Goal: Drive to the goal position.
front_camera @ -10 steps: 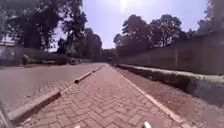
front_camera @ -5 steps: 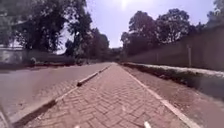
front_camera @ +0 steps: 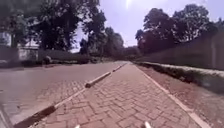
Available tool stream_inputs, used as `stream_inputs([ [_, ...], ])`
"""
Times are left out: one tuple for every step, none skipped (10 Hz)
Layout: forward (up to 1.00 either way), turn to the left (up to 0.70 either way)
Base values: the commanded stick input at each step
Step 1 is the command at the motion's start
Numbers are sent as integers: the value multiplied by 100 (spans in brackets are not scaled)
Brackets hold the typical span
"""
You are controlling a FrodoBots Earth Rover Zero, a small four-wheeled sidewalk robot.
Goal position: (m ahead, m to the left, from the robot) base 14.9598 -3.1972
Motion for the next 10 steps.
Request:
stream_inputs([
  [77, 0],
  [70, 0],
  [70, 0],
  [70, 0],
  [70, 0],
  [70, 0],
  [70, 0],
  [70, 0],
  [70, -35],
  [70, -35],
])
